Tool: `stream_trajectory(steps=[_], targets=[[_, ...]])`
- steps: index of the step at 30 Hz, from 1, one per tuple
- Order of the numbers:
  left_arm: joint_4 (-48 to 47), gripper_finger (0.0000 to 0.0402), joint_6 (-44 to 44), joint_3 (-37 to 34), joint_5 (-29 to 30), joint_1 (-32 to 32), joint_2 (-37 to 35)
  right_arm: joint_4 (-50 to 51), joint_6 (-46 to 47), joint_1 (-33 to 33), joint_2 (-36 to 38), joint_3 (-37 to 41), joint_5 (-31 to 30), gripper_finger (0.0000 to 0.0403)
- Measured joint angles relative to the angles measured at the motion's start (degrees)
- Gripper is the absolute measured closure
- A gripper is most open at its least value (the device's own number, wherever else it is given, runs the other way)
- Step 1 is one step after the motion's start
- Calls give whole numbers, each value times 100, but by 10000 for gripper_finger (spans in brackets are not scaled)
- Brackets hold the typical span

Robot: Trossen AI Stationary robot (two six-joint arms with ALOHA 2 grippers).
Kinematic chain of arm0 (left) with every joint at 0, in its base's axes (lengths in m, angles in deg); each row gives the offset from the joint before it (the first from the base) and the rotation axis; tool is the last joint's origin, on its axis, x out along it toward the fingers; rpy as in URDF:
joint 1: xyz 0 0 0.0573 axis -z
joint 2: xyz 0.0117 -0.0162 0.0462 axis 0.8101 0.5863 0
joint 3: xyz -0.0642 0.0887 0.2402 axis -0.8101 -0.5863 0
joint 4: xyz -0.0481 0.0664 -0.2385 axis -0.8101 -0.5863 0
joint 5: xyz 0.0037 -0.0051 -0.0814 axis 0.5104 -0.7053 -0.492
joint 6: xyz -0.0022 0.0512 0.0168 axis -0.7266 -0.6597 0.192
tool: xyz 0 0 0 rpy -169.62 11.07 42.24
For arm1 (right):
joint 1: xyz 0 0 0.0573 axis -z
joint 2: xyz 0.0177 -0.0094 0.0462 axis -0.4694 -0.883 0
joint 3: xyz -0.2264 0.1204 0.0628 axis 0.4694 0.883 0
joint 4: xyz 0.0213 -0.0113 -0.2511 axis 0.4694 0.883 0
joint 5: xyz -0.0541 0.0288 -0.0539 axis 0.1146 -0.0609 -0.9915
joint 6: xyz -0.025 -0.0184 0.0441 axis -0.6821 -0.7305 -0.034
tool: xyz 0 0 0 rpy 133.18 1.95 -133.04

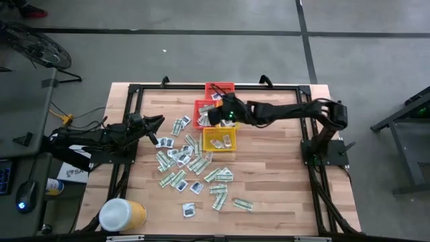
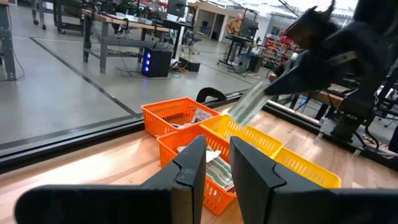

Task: Pick & Place First Aid Supplies
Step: Put the bandage into the bottom orange bin

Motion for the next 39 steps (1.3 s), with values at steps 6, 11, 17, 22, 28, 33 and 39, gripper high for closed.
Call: stream_trajectory(steps=[6,11,17,22,28,33,39], targets=[[2,328,0,-1,-22,0,0,-348,975,228,-505,0,205,403],[2,328,0,-2,-26,0,0,-543,1487,357,-894,2,322,402],[2,328,0,0,-30,0,-2,-835,1671,415,-1238,2,828,383],[2,328,0,0,-35,0,-1,-845,1713,403,-1247,-2,723,335],[2,328,0,-2,-37,0,0,-913,1219,301,-1174,0,975,275],[2,328,0,0,-36,1,-1,-502,567,140,-841,-2,1636,249],[0,328,0,-2,-37,1,-1,696,-405,-145,-301,-2,2108,247]])
